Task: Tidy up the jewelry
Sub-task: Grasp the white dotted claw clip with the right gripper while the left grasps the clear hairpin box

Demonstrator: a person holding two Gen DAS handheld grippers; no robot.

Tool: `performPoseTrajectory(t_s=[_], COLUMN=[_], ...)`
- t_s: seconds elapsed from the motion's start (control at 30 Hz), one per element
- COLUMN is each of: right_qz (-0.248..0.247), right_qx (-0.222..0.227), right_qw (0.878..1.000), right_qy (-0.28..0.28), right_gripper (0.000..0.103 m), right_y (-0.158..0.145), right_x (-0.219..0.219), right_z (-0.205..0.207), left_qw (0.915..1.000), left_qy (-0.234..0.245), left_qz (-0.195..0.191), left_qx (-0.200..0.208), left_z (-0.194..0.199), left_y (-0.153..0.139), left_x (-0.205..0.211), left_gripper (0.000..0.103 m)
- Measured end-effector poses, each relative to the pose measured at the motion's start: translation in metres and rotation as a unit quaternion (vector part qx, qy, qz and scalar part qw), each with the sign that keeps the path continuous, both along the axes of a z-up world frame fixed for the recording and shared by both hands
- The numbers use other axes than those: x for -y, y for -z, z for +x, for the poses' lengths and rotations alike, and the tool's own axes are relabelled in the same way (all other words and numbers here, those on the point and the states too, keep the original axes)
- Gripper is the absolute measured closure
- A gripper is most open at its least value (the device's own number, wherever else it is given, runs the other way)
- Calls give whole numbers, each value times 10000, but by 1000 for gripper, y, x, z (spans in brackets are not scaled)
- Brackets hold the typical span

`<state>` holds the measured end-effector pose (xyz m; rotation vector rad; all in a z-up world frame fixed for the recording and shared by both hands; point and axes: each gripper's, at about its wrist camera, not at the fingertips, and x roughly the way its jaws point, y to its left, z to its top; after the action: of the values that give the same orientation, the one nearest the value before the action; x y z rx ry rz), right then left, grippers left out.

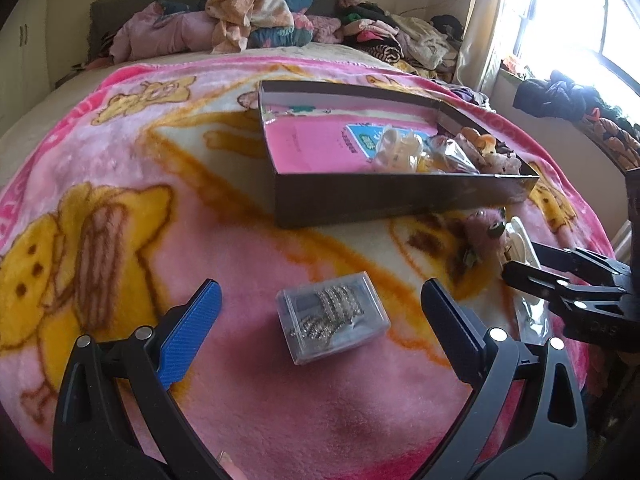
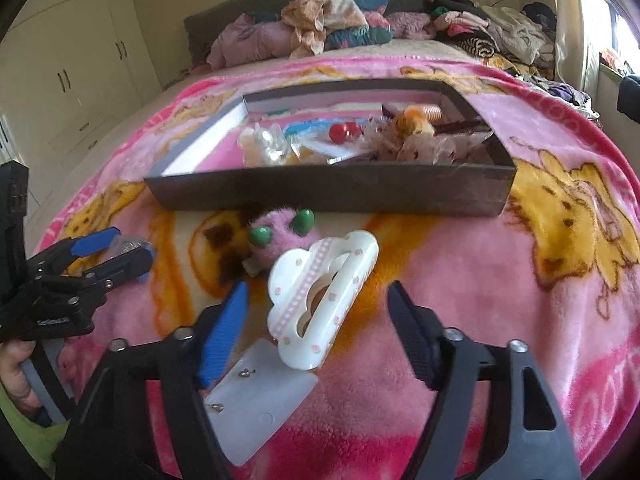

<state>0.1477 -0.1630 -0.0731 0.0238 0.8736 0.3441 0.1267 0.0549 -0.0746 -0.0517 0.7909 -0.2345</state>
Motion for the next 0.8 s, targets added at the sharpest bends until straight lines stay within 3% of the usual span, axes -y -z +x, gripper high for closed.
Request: performPoseTrajectory(t_s=[0.2,0.3,0.4,0.53,0.8], right_qz=[-13,21,39,96,124], right_qx=[-3,23,54,85,170], right_qw=[10000,10000,9999,9997,9994], right_qy=[57,86,133,199,271], right_gripper=[60,64,65,65,65], right_y=[5,4,3,1,-5], right_x=[3,8,13,22,31], right_z=[2,1,-1,-2,-7], left_qw=[10000,10000,10000,10000,9996], left_qy=[-8,-50,-36,49,281], left_qz=[-60,-72,-25,66,-30], left_qx=[-31,-33,-22,-24,34], left_z=[1,1,0,-1,-3], left_y=[3,4,4,4,-2], left_x=[0,0,4,10,19], left_gripper=[12,13,30,61,61])
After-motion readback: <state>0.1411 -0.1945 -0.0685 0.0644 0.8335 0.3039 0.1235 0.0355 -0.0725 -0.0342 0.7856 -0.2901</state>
